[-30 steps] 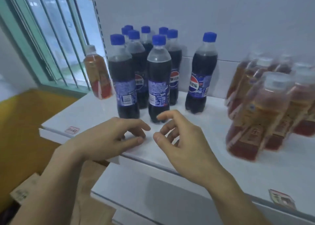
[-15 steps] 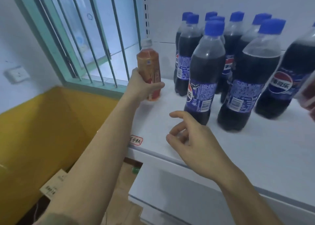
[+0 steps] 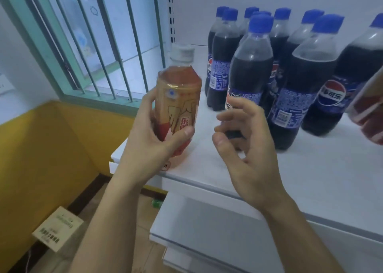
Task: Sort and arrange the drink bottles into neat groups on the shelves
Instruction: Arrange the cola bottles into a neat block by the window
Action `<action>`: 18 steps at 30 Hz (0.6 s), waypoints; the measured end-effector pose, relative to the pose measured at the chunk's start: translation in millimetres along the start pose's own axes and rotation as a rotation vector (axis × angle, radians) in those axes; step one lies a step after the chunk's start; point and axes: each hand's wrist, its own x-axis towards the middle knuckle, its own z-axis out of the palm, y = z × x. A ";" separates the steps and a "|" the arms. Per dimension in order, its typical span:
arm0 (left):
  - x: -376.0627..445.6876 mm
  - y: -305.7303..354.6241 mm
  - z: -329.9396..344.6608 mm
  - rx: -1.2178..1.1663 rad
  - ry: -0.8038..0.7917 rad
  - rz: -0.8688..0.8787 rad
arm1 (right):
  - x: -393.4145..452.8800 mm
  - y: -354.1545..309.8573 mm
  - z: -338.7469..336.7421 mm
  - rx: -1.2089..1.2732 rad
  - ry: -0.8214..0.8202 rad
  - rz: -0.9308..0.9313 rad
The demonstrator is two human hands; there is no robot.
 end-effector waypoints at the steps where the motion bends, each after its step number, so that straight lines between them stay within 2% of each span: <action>1: -4.9 3.6 -1.3 0.013 -0.019 0.018 | 0.7 -5.3 -0.4 0.049 0.026 -0.029; 5: -19.1 21.3 -1.4 0.099 -0.169 0.156 | -1.3 -26.2 -7.6 0.214 0.002 -0.101; 8: -26.0 37.9 13.6 0.098 -0.292 0.264 | -12.9 -37.3 -31.5 0.277 -0.006 -0.089; 12: -29.3 65.8 70.7 0.019 -0.396 0.404 | -36.1 -49.5 -93.6 0.208 0.143 -0.118; 18: -57.1 105.8 191.3 -0.195 -0.537 0.429 | -80.9 -64.3 -199.0 0.060 0.392 -0.149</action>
